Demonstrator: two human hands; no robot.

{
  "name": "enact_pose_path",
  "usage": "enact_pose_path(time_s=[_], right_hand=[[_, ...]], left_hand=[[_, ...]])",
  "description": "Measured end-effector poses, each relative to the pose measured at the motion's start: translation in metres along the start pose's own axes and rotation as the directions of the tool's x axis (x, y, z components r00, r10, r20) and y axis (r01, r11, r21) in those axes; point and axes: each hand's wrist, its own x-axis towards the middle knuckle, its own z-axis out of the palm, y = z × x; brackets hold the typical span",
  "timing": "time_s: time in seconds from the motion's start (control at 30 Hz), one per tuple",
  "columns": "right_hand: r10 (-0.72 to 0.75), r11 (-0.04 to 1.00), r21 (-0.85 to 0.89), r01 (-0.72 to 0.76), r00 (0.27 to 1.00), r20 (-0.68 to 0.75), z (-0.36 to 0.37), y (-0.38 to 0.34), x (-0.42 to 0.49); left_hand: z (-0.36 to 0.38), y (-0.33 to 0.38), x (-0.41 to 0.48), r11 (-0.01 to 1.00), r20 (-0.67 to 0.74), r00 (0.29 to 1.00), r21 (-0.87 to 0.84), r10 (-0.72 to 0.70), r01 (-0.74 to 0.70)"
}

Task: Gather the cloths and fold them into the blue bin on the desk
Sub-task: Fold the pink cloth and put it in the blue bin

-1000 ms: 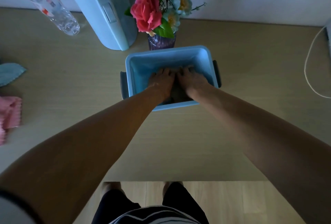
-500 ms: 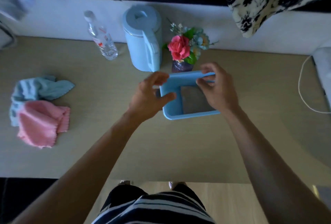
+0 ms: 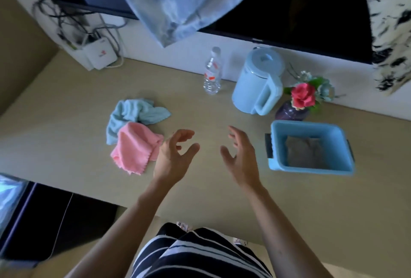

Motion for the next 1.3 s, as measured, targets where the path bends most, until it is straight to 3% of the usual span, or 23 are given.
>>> enact_pose_path(time_s=[0.17, 0.33, 0.47, 0.57, 0.67, 0.83, 1.0, 1.1, 1.3], right_hand=[[0.023, 0.997, -0.070, -0.014, 0.991, 0.135, 0.044, -0.015, -0.006], [0.020, 0.993, -0.117, -0.003, 0.989, 0.148, 0.061, -0.024, -0.016], [0.017, 0.986, -0.169, 0.012, 0.985, 0.170, 0.065, -0.027, -0.023], [0.037, 0.982, -0.187, -0.007, 0.987, 0.159, 0.066, -0.026, -0.024], [0.043, 0.982, -0.186, -0.012, 0.986, 0.163, 0.068, -0.030, -0.023], [-0.015, 0.991, -0.133, 0.034, 0.990, 0.144, 0.070, -0.051, -0.008], [-0.122, 0.992, -0.001, 0.123, 0.979, 0.163, 0.063, -0.090, 0.017], [-0.077, 0.994, 0.100, 0.053, 0.964, 0.256, 0.049, -0.116, 0.027], [-0.008, 0.998, 0.066, -0.006, 0.976, 0.219, 0.019, -0.127, 0.025]], left_hand=[[-0.020, -0.073, 0.010, 0.968, -0.003, 0.995, 0.231, -0.096, 0.094], [-0.035, -0.149, 0.016, 0.779, 0.027, 0.968, 0.600, -0.248, 0.182], [-0.046, -0.187, 0.007, 0.692, 0.095, 0.949, 0.706, -0.302, 0.150], [-0.053, -0.188, 0.011, 0.742, 0.056, 0.979, 0.660, -0.198, 0.112], [-0.066, -0.169, 0.020, 0.848, -0.012, 1.000, 0.529, 0.022, -0.012], [-0.090, -0.095, 0.041, 0.916, 0.007, 0.955, 0.279, 0.297, -0.287], [-0.109, -0.017, 0.049, 0.928, 0.188, 0.914, 0.039, 0.359, -0.372], [-0.114, 0.021, 0.047, 0.919, 0.300, 0.870, -0.080, 0.391, -0.386], [-0.118, 0.061, 0.043, 0.881, 0.329, 0.820, -0.098, 0.468, -0.463]])
